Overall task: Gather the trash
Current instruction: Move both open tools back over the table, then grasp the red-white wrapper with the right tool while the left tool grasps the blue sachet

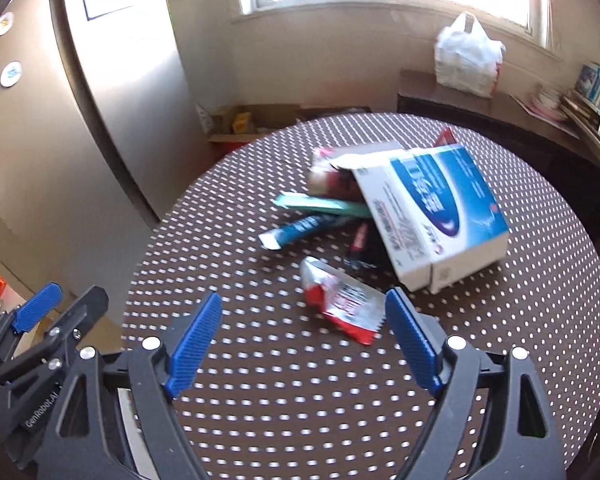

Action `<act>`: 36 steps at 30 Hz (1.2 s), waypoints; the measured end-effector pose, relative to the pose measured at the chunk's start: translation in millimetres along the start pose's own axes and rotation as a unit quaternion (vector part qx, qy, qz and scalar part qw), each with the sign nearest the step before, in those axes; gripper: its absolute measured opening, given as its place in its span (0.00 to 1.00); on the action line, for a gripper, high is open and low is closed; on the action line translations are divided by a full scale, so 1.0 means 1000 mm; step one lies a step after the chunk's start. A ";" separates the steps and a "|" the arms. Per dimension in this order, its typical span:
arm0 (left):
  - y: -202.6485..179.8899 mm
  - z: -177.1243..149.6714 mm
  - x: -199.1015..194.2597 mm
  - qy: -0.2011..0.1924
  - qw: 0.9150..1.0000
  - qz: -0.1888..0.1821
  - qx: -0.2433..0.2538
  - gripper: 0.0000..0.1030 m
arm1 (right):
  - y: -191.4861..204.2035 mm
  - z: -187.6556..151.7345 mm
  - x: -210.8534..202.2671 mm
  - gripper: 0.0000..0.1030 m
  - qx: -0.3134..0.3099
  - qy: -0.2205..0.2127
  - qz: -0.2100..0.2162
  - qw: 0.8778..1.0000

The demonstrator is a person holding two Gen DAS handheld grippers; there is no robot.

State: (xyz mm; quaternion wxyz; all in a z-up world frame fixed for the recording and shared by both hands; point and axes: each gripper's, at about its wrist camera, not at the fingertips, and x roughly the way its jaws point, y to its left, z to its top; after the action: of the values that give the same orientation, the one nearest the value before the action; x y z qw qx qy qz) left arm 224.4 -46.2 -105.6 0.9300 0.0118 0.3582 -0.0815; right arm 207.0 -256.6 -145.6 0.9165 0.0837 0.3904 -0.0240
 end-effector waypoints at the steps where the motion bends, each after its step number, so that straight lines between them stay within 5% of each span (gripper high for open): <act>1: -0.003 0.000 0.004 0.004 1.000 -0.002 0.002 0.73 | -0.004 0.000 0.004 0.80 0.000 0.005 -0.002 1.000; 14: -0.020 -0.002 0.033 0.037 0.999 0.000 0.019 0.77 | -0.011 -0.006 0.056 0.79 -0.011 0.044 -0.059 0.997; 15: -0.021 -0.003 0.034 0.038 0.999 0.000 0.021 0.77 | -0.012 -0.005 0.057 0.74 -0.009 0.043 -0.059 0.997; 16: -0.022 -0.002 0.036 0.040 0.999 -0.001 0.023 0.77 | -0.012 -0.003 0.057 0.56 -0.012 0.036 -0.059 0.998; 20: -0.025 -0.001 0.042 0.047 0.999 -0.001 0.026 0.77 | -0.010 0.002 0.059 0.46 -0.035 0.026 -0.050 0.998; 22: -0.028 0.000 0.043 0.047 0.998 -0.002 0.032 0.77 | -0.010 0.001 0.057 0.12 -0.043 0.019 -0.034 0.998; 29: -0.043 0.005 0.045 0.044 0.998 -0.011 0.046 0.77 | -0.023 -0.002 0.043 0.11 -0.003 0.027 0.001 1.000; 36: -0.065 0.013 0.048 0.040 0.997 -0.030 0.062 0.79 | -0.036 0.010 -0.003 0.11 0.014 -0.021 0.034 0.999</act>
State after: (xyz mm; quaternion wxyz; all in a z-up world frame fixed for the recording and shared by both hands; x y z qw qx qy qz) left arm 257.6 -118.1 -125.4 0.9095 0.0624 0.3896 -0.1309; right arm 208.7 -294.3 -141.6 0.9235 0.1092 0.3678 0.0002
